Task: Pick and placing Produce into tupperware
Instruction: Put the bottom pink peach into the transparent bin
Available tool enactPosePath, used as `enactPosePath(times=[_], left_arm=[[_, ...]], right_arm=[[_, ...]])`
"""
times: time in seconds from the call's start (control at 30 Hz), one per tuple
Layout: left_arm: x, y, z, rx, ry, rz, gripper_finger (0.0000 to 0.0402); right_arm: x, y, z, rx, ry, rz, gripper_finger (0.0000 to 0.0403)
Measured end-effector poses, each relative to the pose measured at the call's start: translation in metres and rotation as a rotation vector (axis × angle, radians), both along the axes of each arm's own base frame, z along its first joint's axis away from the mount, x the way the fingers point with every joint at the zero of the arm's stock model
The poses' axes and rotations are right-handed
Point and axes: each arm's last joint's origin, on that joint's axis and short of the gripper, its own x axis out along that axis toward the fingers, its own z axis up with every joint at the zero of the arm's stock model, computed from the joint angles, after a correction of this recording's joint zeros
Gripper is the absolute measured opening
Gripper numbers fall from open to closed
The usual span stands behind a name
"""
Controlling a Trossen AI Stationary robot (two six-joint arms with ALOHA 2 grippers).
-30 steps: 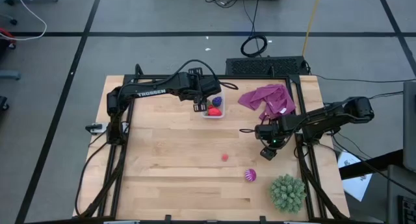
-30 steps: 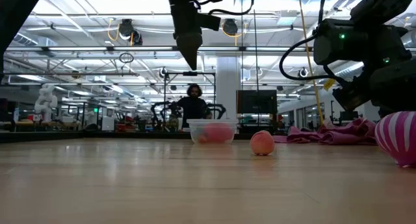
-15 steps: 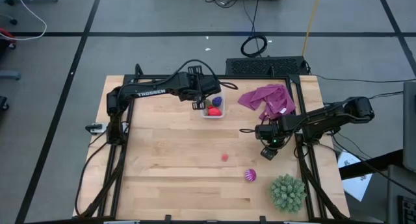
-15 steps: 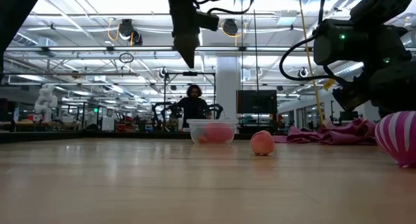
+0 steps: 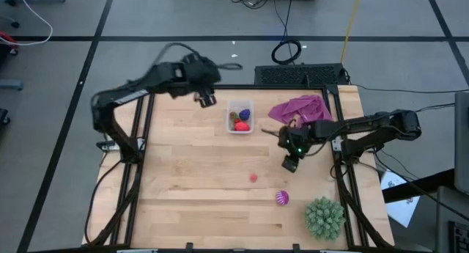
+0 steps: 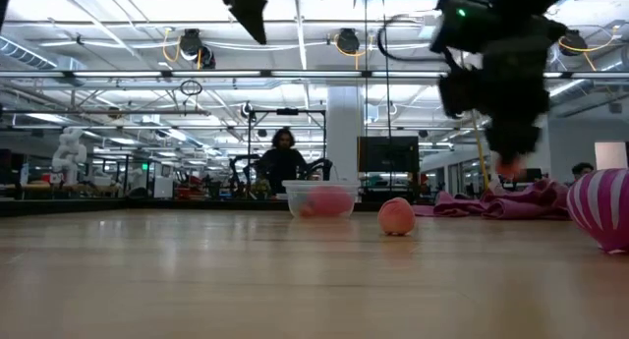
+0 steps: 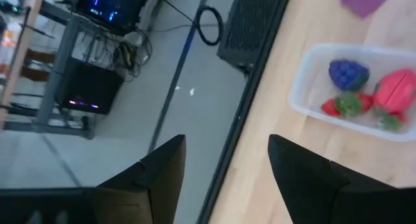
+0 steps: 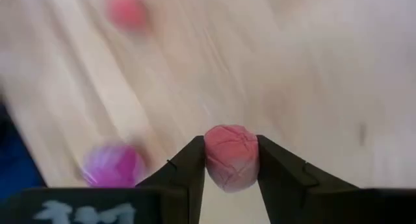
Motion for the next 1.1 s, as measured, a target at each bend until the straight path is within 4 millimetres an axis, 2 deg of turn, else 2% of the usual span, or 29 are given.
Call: enactPosePath(times=[0.13,0.27,0.4,0.53,0.67,0.77,0.97,1.1], left_arm=[[-0.028,0.000,0.022,-0.005,-0.086,0.040,0.0225],[-0.049,0.004,0.035,0.010,-0.130,0.078,0.0225],[-0.064,0.009,0.042,0.023,-0.160,0.119,0.0225],[-0.070,0.017,0.042,0.012,-0.148,0.126,0.0225],[-0.075,0.024,0.041,0.013,-0.107,0.136,0.0225],[-0.079,0.029,0.040,0.015,-0.087,0.141,0.0225],[-0.087,0.042,0.040,-0.007,-0.098,0.177,0.0225],[-0.091,0.050,0.039,-0.061,-0.119,0.141,0.0225]], right_arm=[[0.021,-0.016,0.029,-0.071,-0.213,0.044,0.0113],[0.039,-0.034,0.060,-0.162,-0.386,0.076,0.0113],[0.061,-0.053,0.079,-0.240,-0.453,0.124,0.0113],[0.095,-0.074,0.089,-0.306,-0.484,0.174,0.0115],[0.126,-0.101,0.084,-0.336,-0.458,0.186,0.0121],[0.140,-0.122,0.073,-0.331,-0.396,0.177,0.0123],[0.151,-0.159,0.043,-0.305,-0.300,0.120,0.0123],[0.153,-0.172,0.025,-0.272,-0.241,0.093,0.0123]])
